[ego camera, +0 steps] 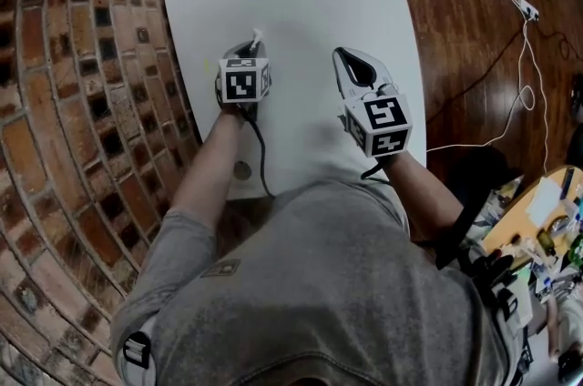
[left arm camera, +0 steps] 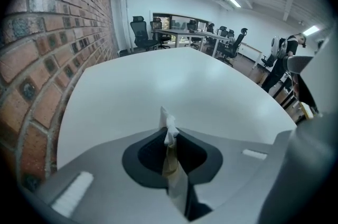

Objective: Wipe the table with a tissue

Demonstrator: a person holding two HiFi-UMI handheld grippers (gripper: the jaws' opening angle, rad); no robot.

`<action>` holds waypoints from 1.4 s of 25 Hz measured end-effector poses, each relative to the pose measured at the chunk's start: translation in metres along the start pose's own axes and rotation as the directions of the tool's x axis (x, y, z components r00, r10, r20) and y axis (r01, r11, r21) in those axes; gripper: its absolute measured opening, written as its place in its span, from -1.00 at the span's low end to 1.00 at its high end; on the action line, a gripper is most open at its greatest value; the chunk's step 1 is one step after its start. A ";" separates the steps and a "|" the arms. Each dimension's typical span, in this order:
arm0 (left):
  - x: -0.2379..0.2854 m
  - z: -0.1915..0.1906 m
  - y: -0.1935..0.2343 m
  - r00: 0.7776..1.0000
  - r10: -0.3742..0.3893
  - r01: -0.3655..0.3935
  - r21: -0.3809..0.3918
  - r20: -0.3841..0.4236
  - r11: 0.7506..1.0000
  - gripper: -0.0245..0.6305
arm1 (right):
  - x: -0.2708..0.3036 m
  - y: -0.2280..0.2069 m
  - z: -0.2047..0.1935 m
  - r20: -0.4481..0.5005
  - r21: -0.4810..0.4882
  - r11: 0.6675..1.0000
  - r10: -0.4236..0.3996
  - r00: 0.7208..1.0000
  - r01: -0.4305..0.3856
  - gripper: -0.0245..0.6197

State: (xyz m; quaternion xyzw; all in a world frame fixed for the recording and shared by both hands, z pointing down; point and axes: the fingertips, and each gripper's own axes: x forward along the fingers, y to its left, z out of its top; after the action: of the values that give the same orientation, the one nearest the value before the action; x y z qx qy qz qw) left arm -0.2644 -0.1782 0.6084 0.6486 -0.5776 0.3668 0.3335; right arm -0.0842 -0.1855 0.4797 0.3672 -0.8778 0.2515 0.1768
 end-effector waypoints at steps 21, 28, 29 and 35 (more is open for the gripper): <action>-0.102 -0.028 -0.052 0.962 0.030 0.031 -0.215 0.273 0.976 -0.85 | -0.043 0.025 -0.006 0.039 -0.035 0.994 0.103 0.994 -0.101 -0.88; -0.164 -0.039 -0.067 0.908 0.148 -0.037 -0.276 0.392 0.960 -0.85 | -0.074 0.031 -0.018 0.041 -0.068 0.986 0.155 0.987 -0.152 -0.88; -0.171 -0.039 -0.069 0.901 0.158 -0.043 -0.277 0.405 0.960 -0.85 | -0.078 0.033 -0.019 0.044 -0.072 0.985 0.160 0.986 -0.157 -0.88; -0.203 -0.038 -0.091 0.852 0.167 -0.037 -0.261 0.497 0.965 -0.85 | -0.105 0.046 -0.022 0.070 -0.123 0.980 0.164 0.984 -0.155 -0.88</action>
State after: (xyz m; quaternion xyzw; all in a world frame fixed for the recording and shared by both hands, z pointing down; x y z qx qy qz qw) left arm -0.1900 -0.0331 0.4520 0.6455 -0.7197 0.1245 0.2234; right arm -0.0456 -0.0868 0.4309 0.2945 -0.9240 0.1981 0.1421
